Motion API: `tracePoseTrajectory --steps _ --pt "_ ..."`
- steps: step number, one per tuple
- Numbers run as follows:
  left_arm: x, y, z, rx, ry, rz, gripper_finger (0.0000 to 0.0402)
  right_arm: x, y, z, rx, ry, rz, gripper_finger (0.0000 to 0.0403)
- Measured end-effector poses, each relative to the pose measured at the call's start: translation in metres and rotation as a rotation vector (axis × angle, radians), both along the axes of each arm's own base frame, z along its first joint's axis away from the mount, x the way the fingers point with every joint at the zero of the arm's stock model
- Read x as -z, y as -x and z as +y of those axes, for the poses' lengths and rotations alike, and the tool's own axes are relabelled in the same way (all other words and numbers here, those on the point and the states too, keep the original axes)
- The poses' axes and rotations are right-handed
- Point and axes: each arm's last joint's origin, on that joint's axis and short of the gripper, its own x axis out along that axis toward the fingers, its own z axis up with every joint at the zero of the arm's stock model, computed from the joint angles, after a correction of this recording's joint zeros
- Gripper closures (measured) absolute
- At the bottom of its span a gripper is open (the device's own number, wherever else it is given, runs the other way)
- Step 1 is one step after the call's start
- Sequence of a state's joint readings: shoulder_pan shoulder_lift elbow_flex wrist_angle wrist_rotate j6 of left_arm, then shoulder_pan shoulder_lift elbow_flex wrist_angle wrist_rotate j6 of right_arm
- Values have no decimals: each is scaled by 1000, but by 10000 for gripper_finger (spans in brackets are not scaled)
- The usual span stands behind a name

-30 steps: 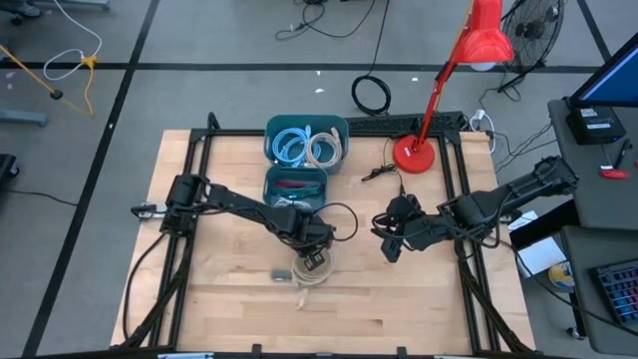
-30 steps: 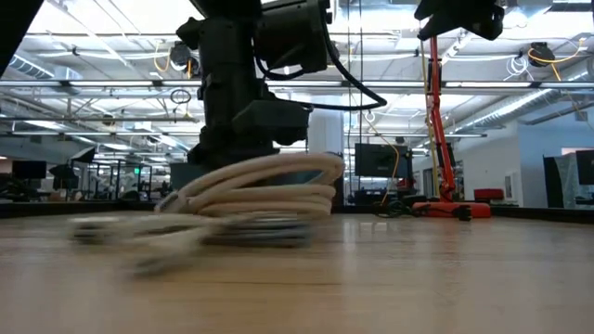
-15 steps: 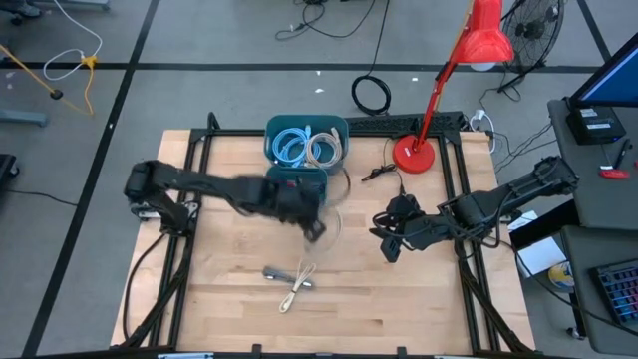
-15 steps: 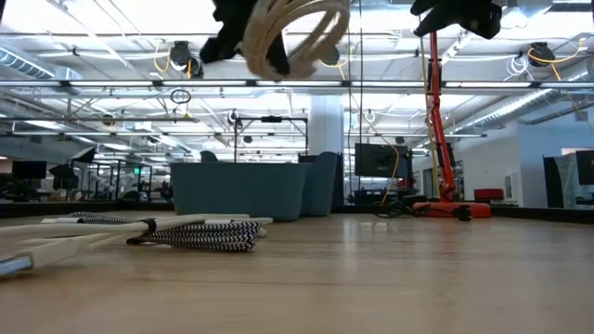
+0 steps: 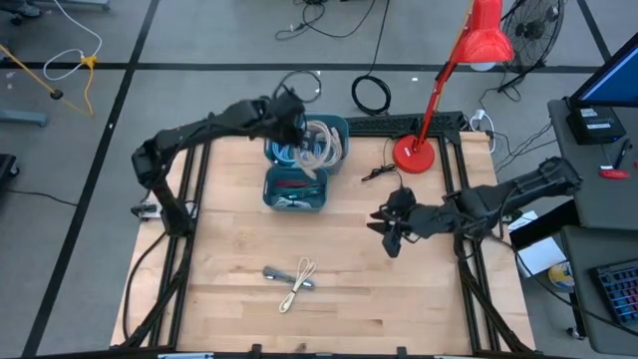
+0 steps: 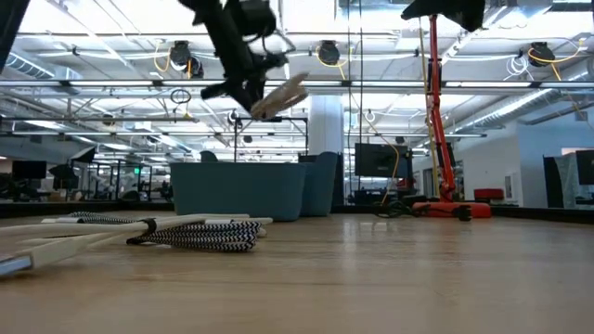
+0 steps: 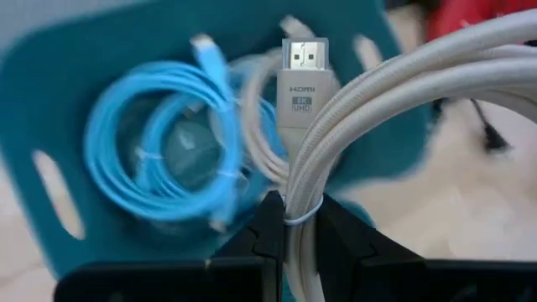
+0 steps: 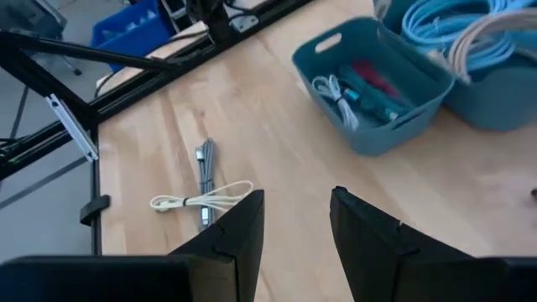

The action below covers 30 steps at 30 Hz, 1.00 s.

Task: Pick & Place USB Port
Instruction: Put the brown HDMI cable into the top blue bin

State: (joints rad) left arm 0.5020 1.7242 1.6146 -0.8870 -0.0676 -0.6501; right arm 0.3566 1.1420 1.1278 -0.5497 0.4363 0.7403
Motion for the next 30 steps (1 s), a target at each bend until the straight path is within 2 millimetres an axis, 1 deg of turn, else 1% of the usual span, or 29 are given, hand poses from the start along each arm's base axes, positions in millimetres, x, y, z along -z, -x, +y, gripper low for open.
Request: tracePoseTrajectory --steps 4,8,13,18,24,30 --pt "19 10 34 -25 36 63 365 -12 10 -14 -17 41 -35 273" --pt "39 14 56 -53 70 118 365 -24 22 -26 -1 63 -89 273" --pt "65 15 75 -55 101 185 365 -32 33 -35 8 96 -125 273" --pt "81 16 88 -55 102 220 365 -34 35 -38 11 117 -124 273" --pt "84 23 101 -108 88 209 365 -32 35 -39 5 134 -109 273" --pt "84 30 105 -99 85 243 365 -33 35 -43 19 144 -105 273"
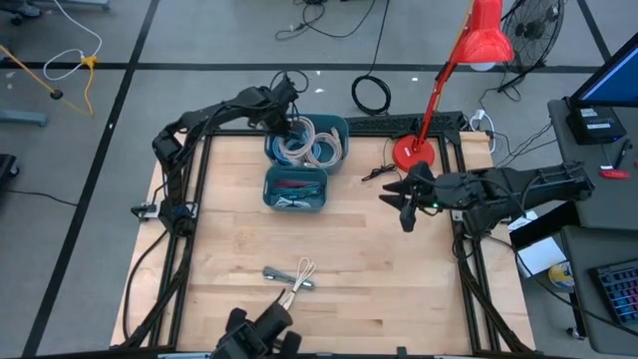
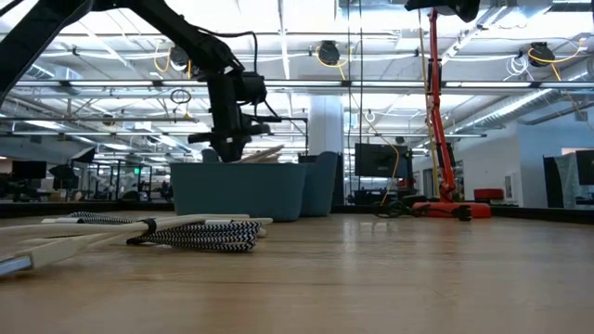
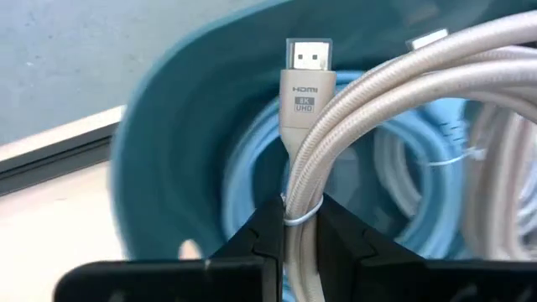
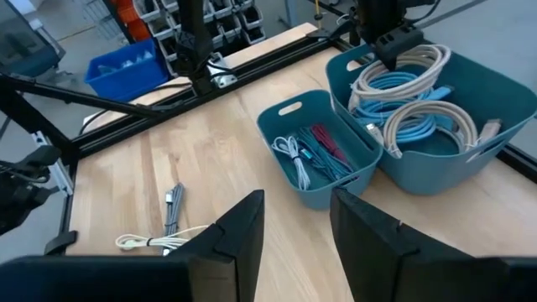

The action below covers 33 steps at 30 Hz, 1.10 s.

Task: Pick & Place USB Port
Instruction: Put the brown HDMI cable into the top blue bin

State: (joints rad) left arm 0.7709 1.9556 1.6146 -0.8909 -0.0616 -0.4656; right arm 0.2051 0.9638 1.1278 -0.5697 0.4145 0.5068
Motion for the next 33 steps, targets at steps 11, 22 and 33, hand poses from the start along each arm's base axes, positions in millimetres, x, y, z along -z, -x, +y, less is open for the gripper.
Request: tracePoseTrajectory --steps 11,22,33 --pt "2 6 -3 49 -17 120 365 -1 0 -2 10 3 -5 273" --pt "2 5 -4 74 -19 132 268 -3 0 -2 11 -1 -24 273" --pt "-8 2 -18 116 57 56 251 -3 0 -2 14 -7 -26 273"
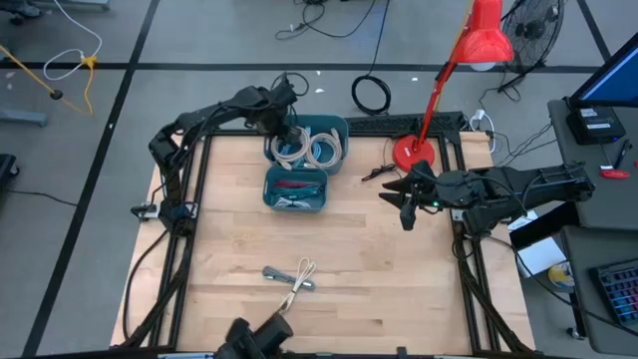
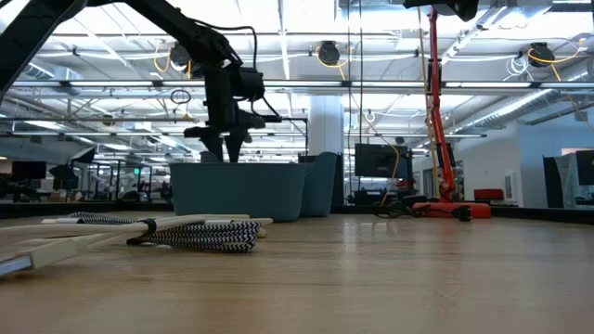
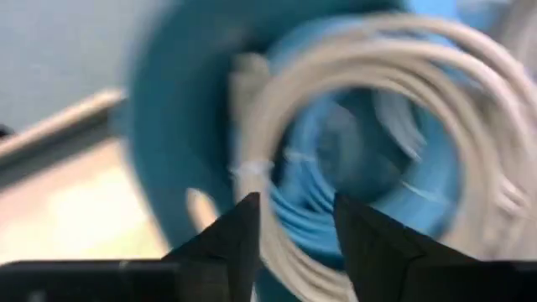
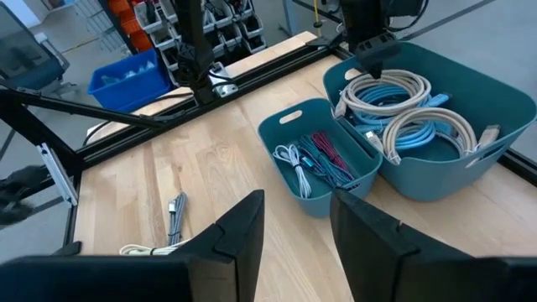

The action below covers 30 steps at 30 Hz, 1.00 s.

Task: Pick & Place USB Port
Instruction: Put the brown HDMI cable into the top blue bin

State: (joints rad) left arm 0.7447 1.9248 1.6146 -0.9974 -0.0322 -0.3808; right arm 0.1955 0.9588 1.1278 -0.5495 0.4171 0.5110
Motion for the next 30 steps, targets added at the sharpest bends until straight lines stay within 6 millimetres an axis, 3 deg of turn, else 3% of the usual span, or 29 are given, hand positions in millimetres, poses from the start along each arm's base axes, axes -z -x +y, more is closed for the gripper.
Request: tracePoseTrajectory --steps 6,12,15,30 --pt "-5 -25 -42 299 106 -47 377 0 0 0 0 0 0 273" --pt "-5 -49 -74 455 -13 26 398 0 0 0 -5 12 3 273" --pt "-5 -54 -76 448 -36 -3 399 0 0 0 -7 15 4 273" --pt "-5 -41 -55 375 -7 -19 401 -3 4 -1 -10 21 -7 273"
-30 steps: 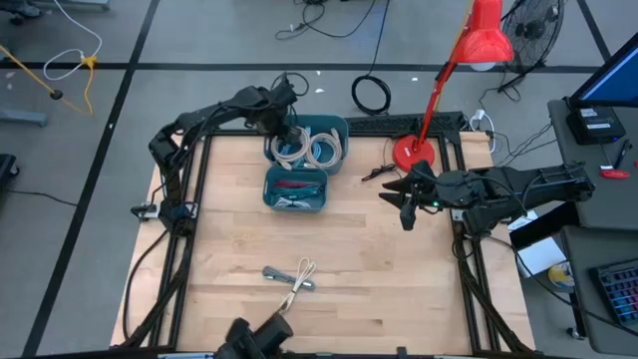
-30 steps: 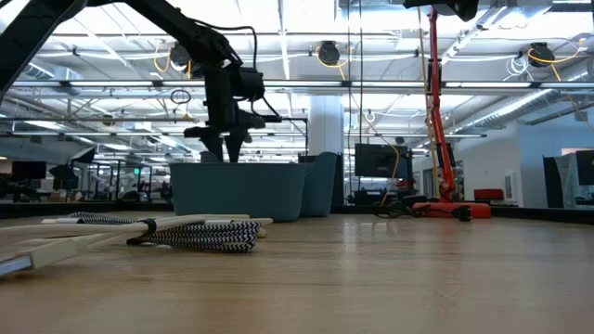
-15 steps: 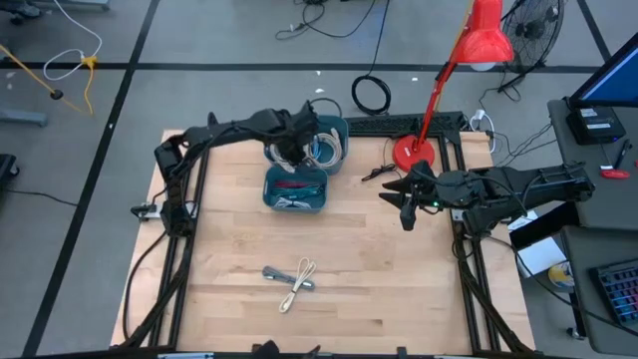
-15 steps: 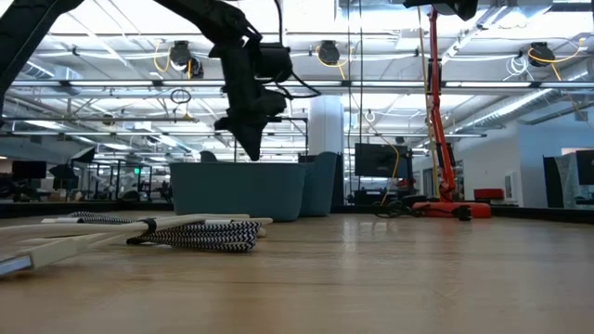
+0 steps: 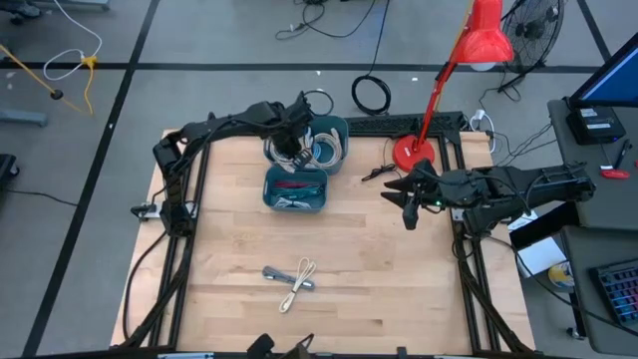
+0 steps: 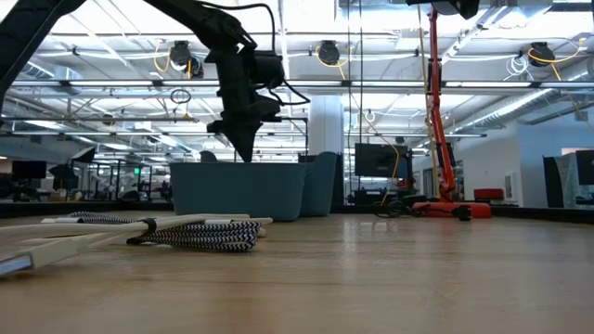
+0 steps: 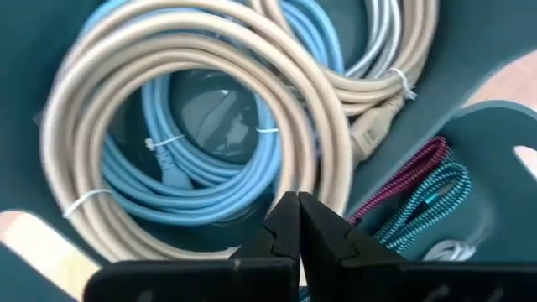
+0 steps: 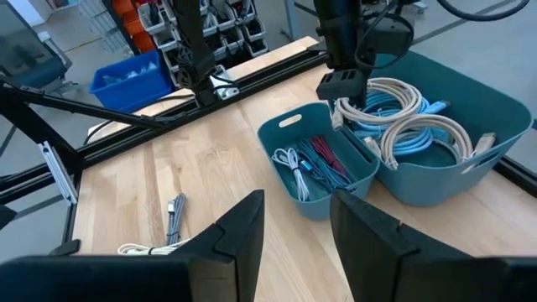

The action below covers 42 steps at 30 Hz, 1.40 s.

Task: Pick & Place USB Port
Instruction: Put the brown HDMI cable into the top blue bin

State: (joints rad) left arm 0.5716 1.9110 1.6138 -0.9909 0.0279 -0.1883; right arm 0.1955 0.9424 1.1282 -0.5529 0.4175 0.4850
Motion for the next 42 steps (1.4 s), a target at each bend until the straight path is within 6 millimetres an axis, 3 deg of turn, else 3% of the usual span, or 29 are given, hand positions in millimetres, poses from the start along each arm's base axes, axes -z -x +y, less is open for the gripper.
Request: tracePoseTrajectory --steps 9,20,26,39,42 --pt "0 -2 -2 9 -7 3 401 0 0 0 5 3 4 273" --pt "41 -18 -1 38 55 83 401 1 1 -1 23 17 8 273" --pt "45 -14 10 10 46 82 401 1 1 -1 24 15 11 273" --pt "7 9 37 -100 -6 -100 402 1 1 -1 27 7 7 273" --pt "3 13 39 -92 58 -147 401 1 1 -1 27 7 7 273"
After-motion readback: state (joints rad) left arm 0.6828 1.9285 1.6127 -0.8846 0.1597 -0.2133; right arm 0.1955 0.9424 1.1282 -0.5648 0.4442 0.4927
